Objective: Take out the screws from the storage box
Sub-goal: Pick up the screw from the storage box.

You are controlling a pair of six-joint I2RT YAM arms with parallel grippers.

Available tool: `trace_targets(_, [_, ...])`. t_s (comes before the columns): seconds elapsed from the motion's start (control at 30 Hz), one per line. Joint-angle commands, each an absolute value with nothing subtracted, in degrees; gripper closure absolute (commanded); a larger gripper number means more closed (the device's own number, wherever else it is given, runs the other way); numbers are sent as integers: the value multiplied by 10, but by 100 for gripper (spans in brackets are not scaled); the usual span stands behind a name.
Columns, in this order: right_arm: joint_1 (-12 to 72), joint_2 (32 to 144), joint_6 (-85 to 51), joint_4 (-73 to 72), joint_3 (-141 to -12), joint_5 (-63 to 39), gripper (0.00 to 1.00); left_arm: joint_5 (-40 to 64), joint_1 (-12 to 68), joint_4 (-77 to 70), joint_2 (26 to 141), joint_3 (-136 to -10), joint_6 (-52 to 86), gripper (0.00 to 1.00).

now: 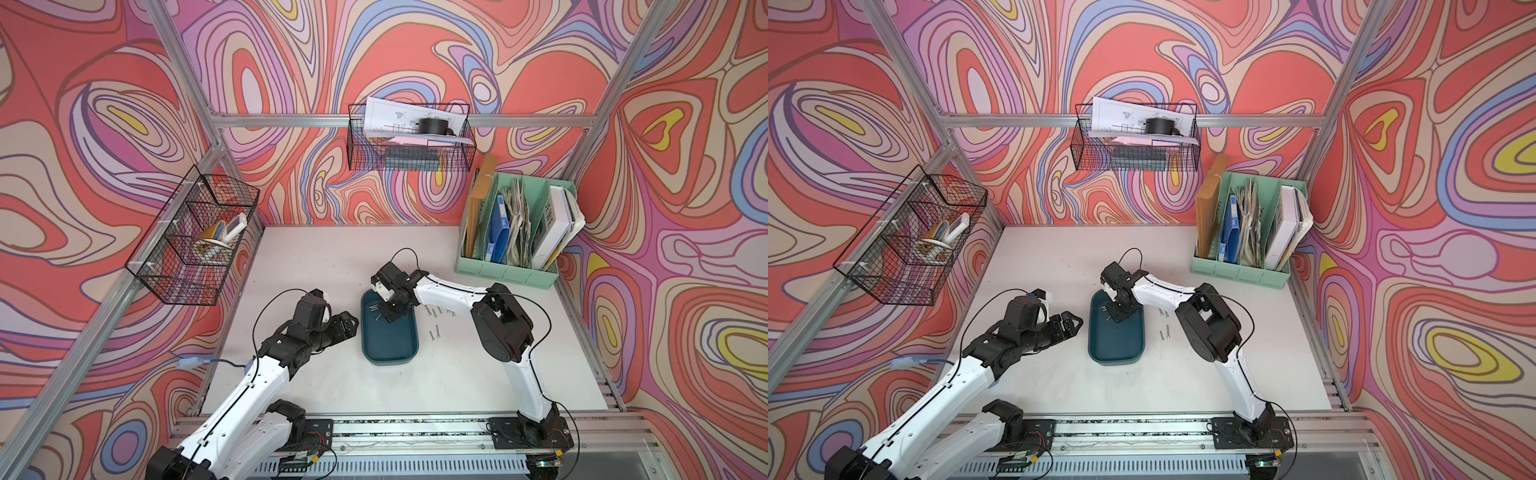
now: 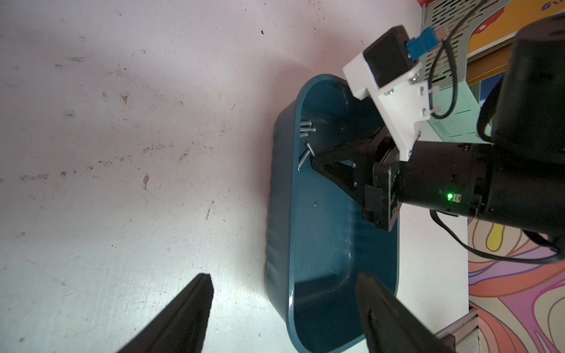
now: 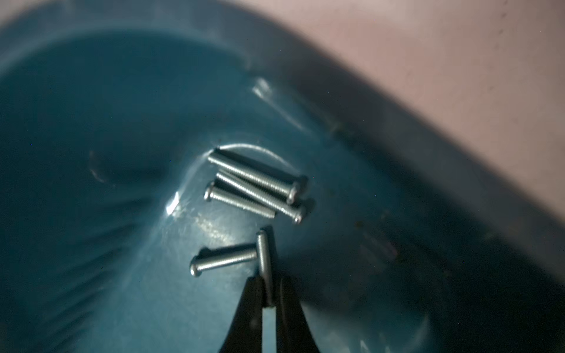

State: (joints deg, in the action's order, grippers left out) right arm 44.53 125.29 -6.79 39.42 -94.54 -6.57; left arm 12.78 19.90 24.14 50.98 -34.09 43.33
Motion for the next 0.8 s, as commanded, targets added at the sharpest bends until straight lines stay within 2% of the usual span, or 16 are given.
trace_targets(0.0, [454, 1225, -87, 398, -933, -76, 90, 117, 201, 253, 503, -338, 429, 20])
trace_targets(0.4, [454, 1226, -109, 433, -948, -32, 91, 115, 201, 259, 493, -336, 429, 20])
trace_targets(0.77, [456, 1114, -163, 380, -876, -41, 91, 116, 200, 255, 497, -334, 431, 20])
